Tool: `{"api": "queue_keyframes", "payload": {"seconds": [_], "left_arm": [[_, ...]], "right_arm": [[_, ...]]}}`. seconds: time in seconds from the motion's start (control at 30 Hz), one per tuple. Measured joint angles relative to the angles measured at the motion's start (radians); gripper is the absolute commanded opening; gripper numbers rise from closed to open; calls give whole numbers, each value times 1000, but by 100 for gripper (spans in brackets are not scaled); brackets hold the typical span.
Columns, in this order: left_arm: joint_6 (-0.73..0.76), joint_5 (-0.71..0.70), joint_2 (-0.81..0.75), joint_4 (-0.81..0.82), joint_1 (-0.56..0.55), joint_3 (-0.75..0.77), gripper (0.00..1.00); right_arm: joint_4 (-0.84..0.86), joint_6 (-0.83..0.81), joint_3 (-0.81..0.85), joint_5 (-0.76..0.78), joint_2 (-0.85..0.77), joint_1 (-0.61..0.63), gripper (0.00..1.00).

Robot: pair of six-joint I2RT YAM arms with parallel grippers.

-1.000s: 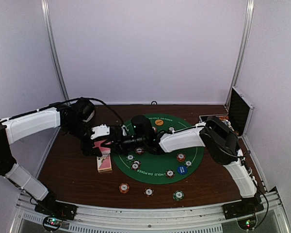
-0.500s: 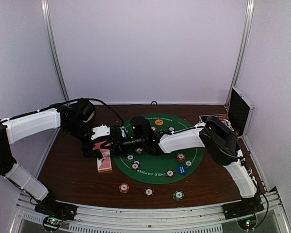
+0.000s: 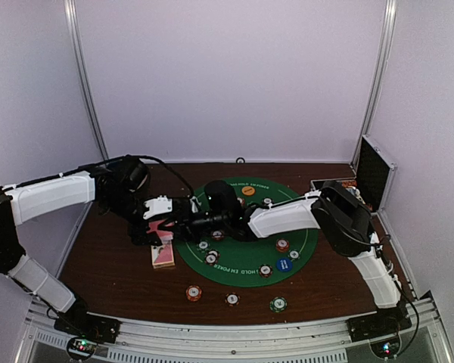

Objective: Distribute texas hold em gaming equipment

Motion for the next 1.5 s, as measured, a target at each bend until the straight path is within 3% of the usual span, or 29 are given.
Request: {"api": "queue_keyframes", "payload": {"seconds": [0.23, 0.5, 0.83, 1.5], "left_arm": [[10, -11, -4, 2, -2, -1, 69], [21, -11, -4, -3, -5, 2, 65], [22, -17, -6, -26, -3, 10, 60], [48, -23, -25, -51, -3, 21, 58]], "right_arm": [[-19, -38, 0, 26, -7, -3, 12], [-74, -77, 7, 26, -16, -3, 37], [-95, -72, 10, 3, -19, 0, 48], [-266, -174, 40, -7, -59, -14, 42]]}}
